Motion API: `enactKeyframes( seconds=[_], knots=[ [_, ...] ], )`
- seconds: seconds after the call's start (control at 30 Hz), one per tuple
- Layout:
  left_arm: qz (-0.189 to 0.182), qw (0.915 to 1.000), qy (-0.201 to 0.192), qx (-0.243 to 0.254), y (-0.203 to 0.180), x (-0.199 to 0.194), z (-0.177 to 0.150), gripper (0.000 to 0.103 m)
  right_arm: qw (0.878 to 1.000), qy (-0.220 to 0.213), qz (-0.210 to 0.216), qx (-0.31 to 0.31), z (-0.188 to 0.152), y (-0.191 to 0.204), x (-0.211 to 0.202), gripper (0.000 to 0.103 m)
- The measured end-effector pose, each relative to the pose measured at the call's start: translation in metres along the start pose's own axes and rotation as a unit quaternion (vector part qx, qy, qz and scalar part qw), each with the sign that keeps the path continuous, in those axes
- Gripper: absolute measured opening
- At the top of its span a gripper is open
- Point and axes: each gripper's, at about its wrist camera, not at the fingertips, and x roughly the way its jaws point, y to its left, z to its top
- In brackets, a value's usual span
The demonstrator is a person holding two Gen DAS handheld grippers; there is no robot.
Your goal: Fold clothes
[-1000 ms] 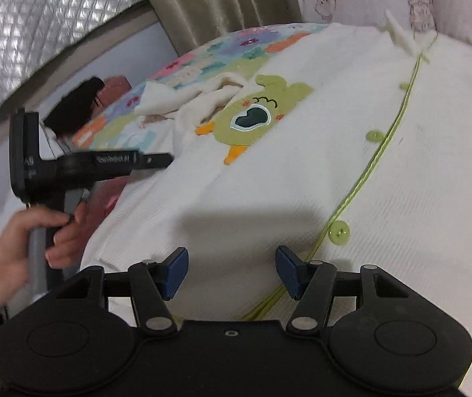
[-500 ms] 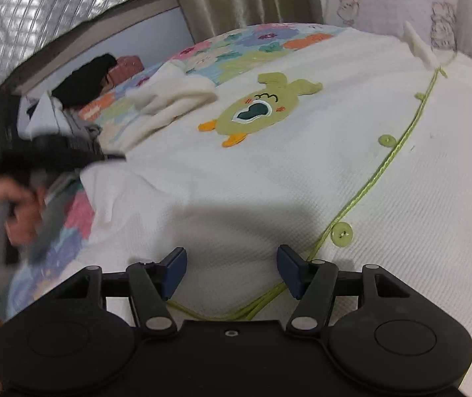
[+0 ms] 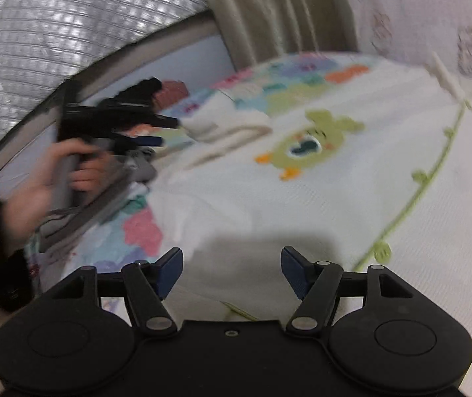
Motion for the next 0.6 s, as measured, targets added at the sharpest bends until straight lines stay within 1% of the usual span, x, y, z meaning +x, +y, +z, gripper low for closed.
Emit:
enactKeyframes(
  seconds=[0.07, 0.1, 0.17, 0.2, 0.27, 0.3, 0.33, 0.4, 0.47, 0.57, 0.6],
  knots=[
    [0.008, 0.9997, 0.014, -0.016, 0.003, 0.024, 0.01, 0.058, 1.0, 0.01, -0.009, 0.016, -0.002, -0.008, 0.008, 0.071],
    [0.013, 0.9996, 0.022, -0.016, 0.002, 0.035, 0.013, 0.058, 0.999, 0.016, -0.014, 0.027, -0.003, -0.014, 0.012, 0.071],
    [0.03, 0.9985, 0.031, 0.033, -0.01, 0.057, 0.015, 0.053, 0.998, 0.031, -0.022, 0.051, -0.008, -0.029, 0.023, 0.071],
    [0.039, 0.9968, 0.034, 0.06, -0.017, 0.066, 0.015, 0.034, 0.998, 0.032, -0.014, 0.059, -0.01, -0.036, 0.026, 0.071],
    [0.061, 0.9899, 0.034, 0.124, -0.035, 0.071, 0.012, 0.006, 0.997, 0.034, 0.01, 0.066, -0.013, -0.046, 0.031, 0.074],
    [0.064, 0.9873, 0.027, 0.143, -0.042, 0.066, 0.014, 0.006, 0.997, 0.037, 0.022, 0.064, -0.014, -0.049, 0.032, 0.077],
    [0.07, 0.9842, 0.015, 0.162, -0.048, 0.059, 0.017, 0.006, 0.997, 0.037, 0.027, 0.065, -0.014, -0.05, 0.032, 0.077],
    [0.097, 0.9756, -0.031, 0.194, -0.053, 0.037, 0.029, 0.006, 0.996, 0.038, 0.032, 0.07, -0.014, -0.051, 0.031, 0.077],
    [0.124, 0.9647, -0.076, 0.219, -0.057, 0.015, 0.042, 0.006, 0.997, 0.042, 0.028, 0.066, -0.013, -0.048, 0.03, 0.077],
    [0.152, 0.9622, -0.135, 0.181, -0.038, -0.014, 0.078, 0.006, 0.998, 0.047, 0.019, 0.047, -0.013, -0.042, 0.031, 0.078],
    [0.162, 0.9619, -0.144, 0.166, -0.03, -0.02, 0.089, 0.006, 0.998, 0.048, 0.016, 0.04, -0.013, -0.04, 0.031, 0.078]
  ],
)
